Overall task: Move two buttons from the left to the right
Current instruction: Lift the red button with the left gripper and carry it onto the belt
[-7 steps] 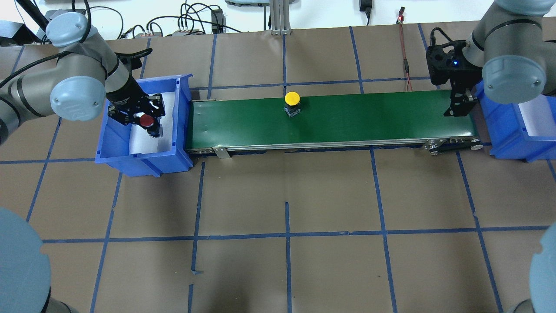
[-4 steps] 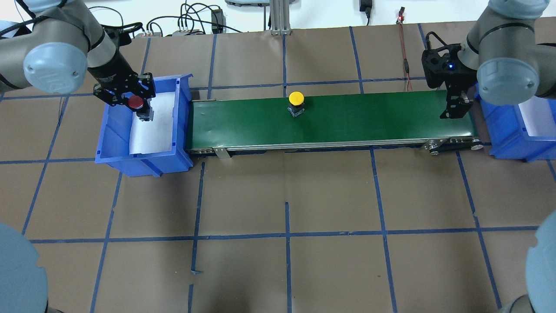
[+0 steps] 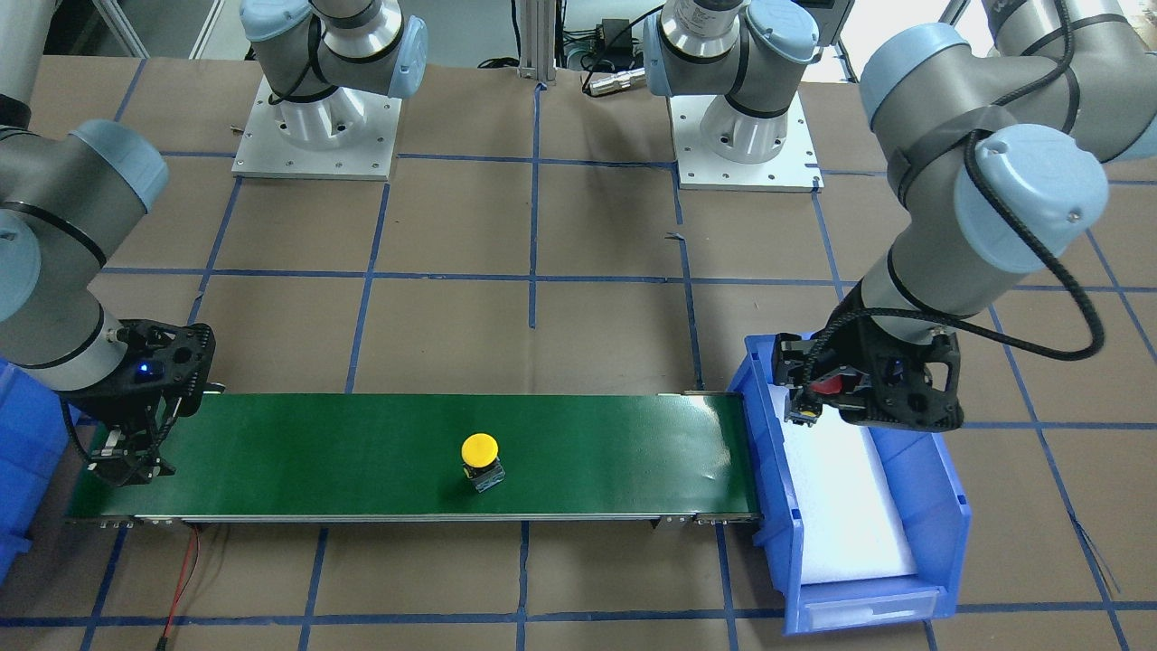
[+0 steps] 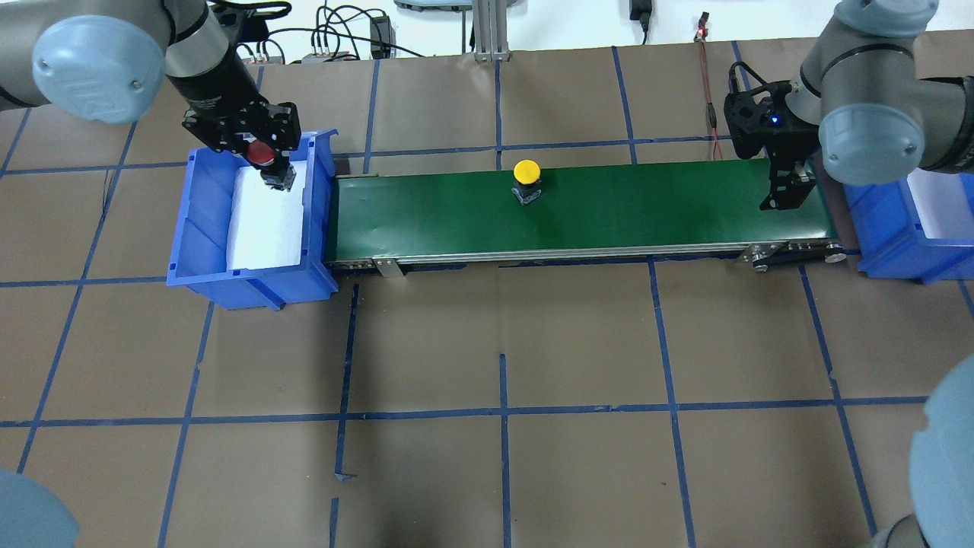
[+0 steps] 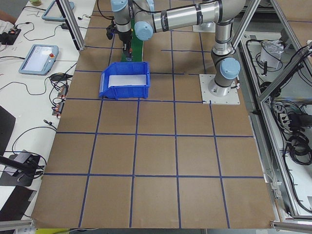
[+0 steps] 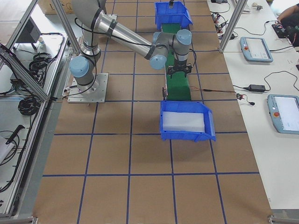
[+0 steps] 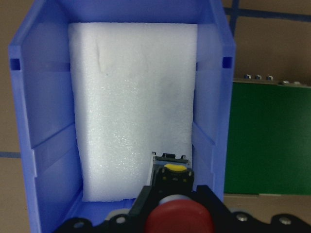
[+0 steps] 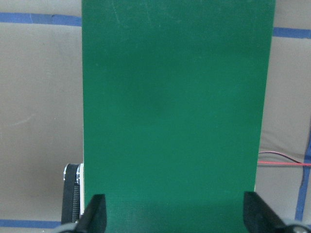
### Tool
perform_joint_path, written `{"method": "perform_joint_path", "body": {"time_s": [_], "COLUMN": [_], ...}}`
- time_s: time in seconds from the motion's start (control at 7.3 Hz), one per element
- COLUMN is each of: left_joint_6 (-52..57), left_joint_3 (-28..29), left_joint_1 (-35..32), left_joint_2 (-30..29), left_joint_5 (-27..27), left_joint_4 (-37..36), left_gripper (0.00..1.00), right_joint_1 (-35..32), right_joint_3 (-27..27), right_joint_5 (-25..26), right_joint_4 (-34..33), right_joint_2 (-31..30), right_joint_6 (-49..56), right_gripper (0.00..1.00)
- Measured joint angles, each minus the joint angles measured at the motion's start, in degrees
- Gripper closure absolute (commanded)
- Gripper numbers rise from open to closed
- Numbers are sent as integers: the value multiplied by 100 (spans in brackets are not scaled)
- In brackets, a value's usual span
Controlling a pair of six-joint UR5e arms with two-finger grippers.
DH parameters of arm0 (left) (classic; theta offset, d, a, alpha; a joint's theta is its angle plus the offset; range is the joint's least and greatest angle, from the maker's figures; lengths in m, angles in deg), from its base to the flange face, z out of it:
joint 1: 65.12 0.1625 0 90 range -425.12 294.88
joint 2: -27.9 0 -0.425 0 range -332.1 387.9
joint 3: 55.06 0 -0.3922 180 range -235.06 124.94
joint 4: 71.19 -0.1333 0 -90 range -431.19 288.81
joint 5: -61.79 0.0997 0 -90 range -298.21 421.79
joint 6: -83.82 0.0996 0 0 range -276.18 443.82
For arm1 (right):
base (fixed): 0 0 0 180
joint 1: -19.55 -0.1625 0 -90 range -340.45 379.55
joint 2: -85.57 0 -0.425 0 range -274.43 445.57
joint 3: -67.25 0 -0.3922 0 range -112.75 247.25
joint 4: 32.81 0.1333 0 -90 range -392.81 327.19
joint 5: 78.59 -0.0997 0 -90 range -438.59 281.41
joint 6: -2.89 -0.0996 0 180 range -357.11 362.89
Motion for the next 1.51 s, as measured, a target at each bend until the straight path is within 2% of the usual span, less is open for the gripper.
{"method": "perform_joint_path", "body": {"time_s": [0.82,1.23,1.51], "left_joint_6": [1791,2836,3773], "left_joint_3": [208,166,97], "left_joint_1": [-854,-1114,-1202], "left_joint_2": [-690,-1070,-1113], "left_joint_5": [-45,-13,124], "left_joint_4": [-590,-934,-982], "left_gripper": [87,87,87], "right_joint_1": [-9,-52,-152], "right_joint_3": [-8,-5,0], "right_joint_5": [4,6,9], "right_joint_4": [-1,-37,-206], "right_joint_2": [-20,-18,14], "right_joint_6": [-21,9,85], "right_gripper": [1,1,1]}}
